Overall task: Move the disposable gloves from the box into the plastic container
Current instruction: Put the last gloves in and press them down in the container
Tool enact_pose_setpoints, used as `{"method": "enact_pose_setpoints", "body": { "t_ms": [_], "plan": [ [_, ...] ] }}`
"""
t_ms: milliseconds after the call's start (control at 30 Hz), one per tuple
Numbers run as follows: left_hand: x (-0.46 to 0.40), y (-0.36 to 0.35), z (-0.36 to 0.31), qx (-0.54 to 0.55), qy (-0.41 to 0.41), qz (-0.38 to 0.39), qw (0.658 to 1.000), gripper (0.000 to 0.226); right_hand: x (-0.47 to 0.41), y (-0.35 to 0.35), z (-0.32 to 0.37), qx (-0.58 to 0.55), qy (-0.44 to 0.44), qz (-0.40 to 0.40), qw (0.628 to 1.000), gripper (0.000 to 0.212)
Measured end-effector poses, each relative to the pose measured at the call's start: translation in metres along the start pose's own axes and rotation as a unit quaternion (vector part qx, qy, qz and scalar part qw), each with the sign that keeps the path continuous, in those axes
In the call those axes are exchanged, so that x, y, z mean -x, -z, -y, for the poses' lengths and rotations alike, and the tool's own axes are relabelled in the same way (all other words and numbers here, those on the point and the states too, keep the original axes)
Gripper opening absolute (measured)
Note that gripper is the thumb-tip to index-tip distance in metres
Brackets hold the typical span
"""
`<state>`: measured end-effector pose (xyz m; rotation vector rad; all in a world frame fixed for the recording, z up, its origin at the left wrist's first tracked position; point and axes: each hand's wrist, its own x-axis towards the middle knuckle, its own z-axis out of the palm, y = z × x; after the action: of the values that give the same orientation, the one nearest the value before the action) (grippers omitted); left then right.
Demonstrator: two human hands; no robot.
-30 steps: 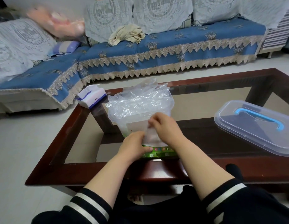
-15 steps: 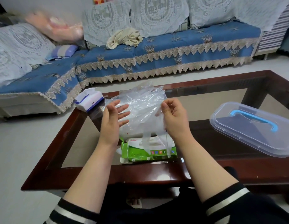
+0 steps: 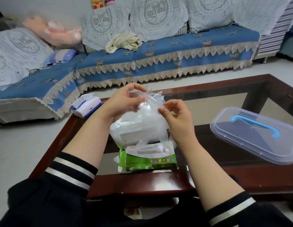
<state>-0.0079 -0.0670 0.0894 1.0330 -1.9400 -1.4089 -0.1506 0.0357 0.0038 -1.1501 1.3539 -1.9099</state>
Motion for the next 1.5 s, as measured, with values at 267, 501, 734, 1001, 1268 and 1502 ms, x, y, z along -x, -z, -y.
{"method": "enact_pose_setpoints", "body": {
  "t_ms": [267,501,734,1001,1268,1502],
  "plan": [
    [-0.033,0.027,0.029,-0.116,0.022,-0.297,0.948,0.021,-0.011,0.015,-0.012,0.201,-0.103,-0.061,0.972,0.039],
    [-0.012,0.015,0.066,-0.410,0.115,-0.236,0.874,0.053,-0.005,0.007,-0.011,0.220,-0.097,0.008,0.971,0.041],
    [0.005,0.020,0.067,-0.412,0.116,-0.284,0.858,0.039,0.000,0.003,-0.011,0.233,-0.089,0.029,0.968,0.039],
    [0.065,-0.001,0.082,-0.208,-0.268,-0.434,0.835,0.030,0.014,-0.008,-0.013,0.237,-0.095,0.208,0.944,0.025],
    [0.079,-0.030,0.129,-0.447,0.014,-0.003,0.894,0.057,0.024,-0.023,-0.050,0.478,-0.087,0.344,0.803,0.034],
    [0.070,-0.042,0.142,-0.419,0.038,-0.019,0.907,0.054,0.023,-0.025,-0.054,0.477,-0.082,0.284,0.828,0.008]
  ]
}}
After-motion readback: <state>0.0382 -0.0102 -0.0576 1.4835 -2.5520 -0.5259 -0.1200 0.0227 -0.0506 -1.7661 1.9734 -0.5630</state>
